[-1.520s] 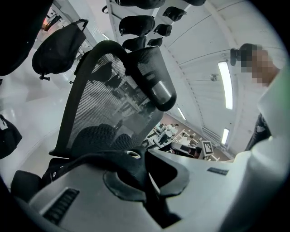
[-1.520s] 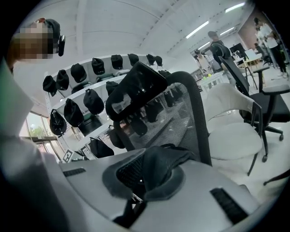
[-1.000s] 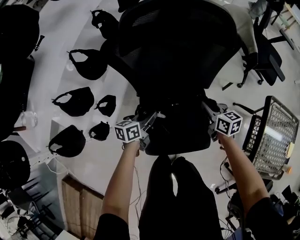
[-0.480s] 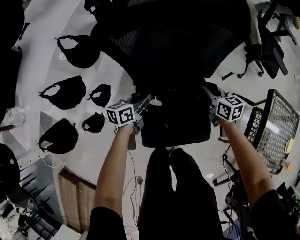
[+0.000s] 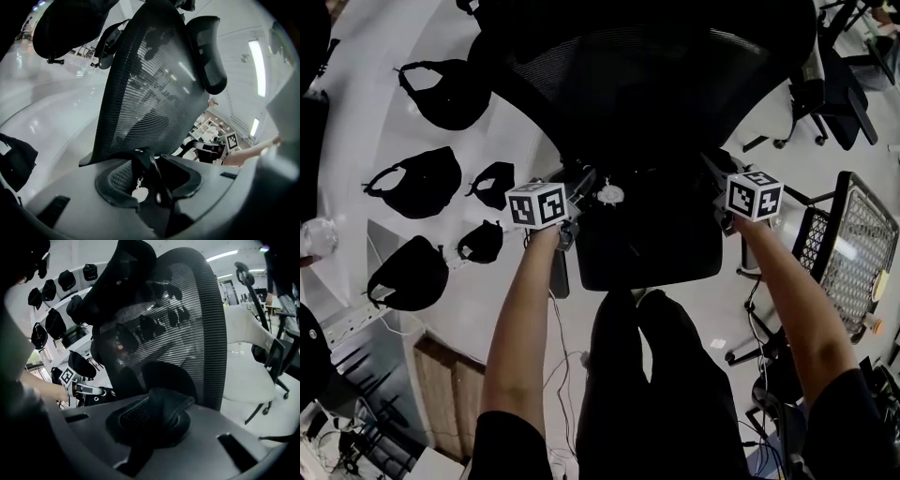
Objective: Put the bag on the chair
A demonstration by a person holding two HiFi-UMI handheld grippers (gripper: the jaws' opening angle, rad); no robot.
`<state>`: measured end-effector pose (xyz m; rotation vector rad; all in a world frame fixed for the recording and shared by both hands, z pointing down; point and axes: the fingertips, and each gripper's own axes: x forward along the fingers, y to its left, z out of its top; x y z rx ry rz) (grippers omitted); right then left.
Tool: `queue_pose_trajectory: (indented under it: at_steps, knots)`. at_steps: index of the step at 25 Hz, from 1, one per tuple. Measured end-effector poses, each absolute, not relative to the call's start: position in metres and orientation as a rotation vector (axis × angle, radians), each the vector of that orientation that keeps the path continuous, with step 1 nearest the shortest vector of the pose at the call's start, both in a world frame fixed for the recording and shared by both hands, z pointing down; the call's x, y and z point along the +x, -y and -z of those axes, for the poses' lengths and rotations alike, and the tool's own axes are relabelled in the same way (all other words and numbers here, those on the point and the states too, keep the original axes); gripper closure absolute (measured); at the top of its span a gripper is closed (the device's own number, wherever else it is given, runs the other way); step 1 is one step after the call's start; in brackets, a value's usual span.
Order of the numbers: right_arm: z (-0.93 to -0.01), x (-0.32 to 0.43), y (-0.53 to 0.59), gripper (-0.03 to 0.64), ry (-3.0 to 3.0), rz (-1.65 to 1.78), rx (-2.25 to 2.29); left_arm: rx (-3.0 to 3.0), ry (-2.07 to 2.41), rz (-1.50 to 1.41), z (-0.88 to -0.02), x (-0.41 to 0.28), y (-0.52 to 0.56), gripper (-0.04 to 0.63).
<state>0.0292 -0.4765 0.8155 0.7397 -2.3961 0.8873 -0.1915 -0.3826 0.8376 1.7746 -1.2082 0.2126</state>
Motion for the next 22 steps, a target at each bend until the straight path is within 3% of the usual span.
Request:
queue_pose_trajectory:
  at_steps: [4, 9, 18, 22]
  knots:
    - [-0.827, 0.030, 0.478, 0.613, 2.380, -0.869, 0.740, 1.783, 1.193, -0.238, -0.839, -0.189, 0.386, 0.422]
    - [-0.840, 0.038, 0.473, 0.569, 2.344, -0.875, 0.750, 1.743, 1.230, -0.228, -0.844, -0.199, 0.378, 0.413]
    - [-0.851, 0.060, 0.458, 0.420, 2.275, -0.788, 0.694, 1.737, 1.210, -0.212, -0.841, -0.193, 0.355, 0.405]
    - [-0.839, 0.075, 0.450, 0.397, 2.257, -0.750, 0.687, 1.730, 1.207, -0.199, -0.826, -0.181, 0.342, 0.403]
